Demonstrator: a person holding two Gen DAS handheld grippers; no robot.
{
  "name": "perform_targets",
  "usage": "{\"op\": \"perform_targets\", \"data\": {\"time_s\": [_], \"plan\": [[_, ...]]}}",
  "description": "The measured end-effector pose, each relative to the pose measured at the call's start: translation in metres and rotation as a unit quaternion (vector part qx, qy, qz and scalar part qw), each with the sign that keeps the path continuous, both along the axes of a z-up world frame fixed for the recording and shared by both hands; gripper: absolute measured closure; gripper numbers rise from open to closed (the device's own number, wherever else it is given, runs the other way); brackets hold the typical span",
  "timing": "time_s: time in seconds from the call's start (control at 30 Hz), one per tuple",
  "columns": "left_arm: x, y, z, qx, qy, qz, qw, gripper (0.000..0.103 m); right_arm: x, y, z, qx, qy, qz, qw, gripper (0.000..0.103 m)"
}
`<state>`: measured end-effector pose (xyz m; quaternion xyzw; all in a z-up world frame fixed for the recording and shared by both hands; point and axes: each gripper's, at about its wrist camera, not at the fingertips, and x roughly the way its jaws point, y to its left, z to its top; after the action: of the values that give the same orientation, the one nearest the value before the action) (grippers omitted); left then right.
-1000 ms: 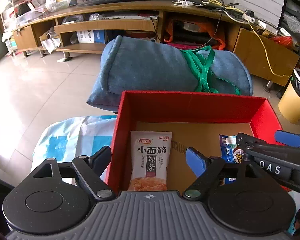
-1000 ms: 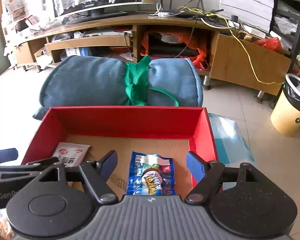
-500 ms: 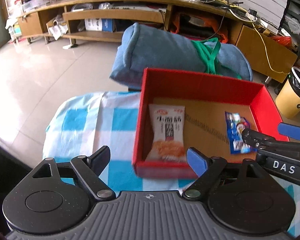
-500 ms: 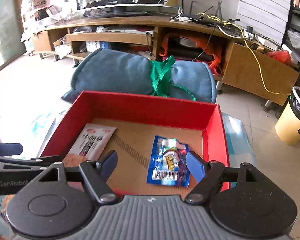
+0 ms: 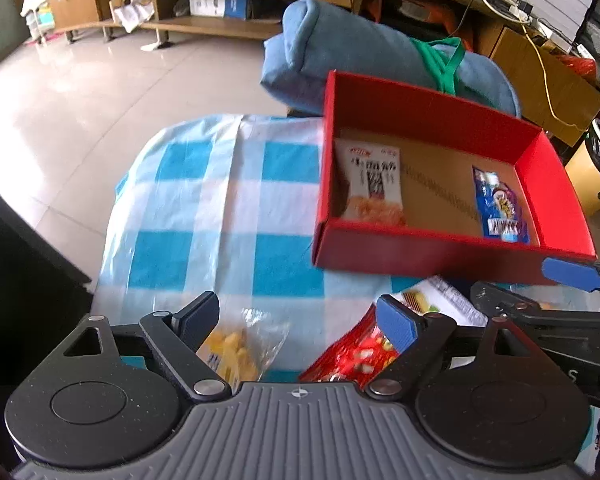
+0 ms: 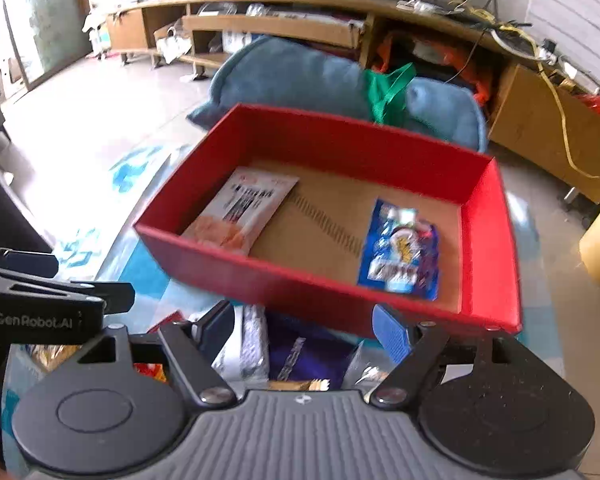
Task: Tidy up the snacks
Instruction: 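Grasp the yellow waffle bag with the left tool while the right grasps the Kaprons packet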
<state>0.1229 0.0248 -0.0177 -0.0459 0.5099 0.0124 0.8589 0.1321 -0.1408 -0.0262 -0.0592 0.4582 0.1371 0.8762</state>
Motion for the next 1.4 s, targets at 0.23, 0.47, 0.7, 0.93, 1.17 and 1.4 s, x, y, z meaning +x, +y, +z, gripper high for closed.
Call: {"op": "perform_targets", "data": {"time_s": [0.23, 0.47, 0.7, 0.93, 1.17, 1.4], "plan": [[-0.005, 0.016, 0.000, -0.013, 0.004, 0.018, 0.9998, 0.013, 0.007, 0.016, -0.015, 0.000, 0.036, 0.035, 0.999, 0.028], [-0.004, 0.022, -0.003, -0.016, 0.009, 0.016, 0.9997, 0.013, 0.015, 0.040, -0.034, -0.016, 0.065, 0.071, 0.995, 0.023], [-0.007, 0.036, -0.010, -0.026, 0.029, 0.011, 0.9992, 0.012, 0.014, 0.039, -0.040, 0.000, 0.075, 0.075, 0.994, 0.045], [-0.025, 0.050, -0.030, -0.033, 0.063, 0.005, 0.9975, 0.011, 0.012, 0.033, -0.036, 0.002, 0.069, 0.063, 0.996, 0.047], [-0.020, 0.063, -0.041, -0.027, 0.074, 0.038, 0.9962, 0.008, 0.005, 0.028, -0.029, 0.005, 0.056, 0.055, 0.997, 0.047], [-0.016, 0.054, -0.062, -0.005, 0.101, 0.032, 0.9943, 0.014, 0.005, 0.021, -0.022, 0.018, 0.048, 0.046, 0.998, 0.047]]}}
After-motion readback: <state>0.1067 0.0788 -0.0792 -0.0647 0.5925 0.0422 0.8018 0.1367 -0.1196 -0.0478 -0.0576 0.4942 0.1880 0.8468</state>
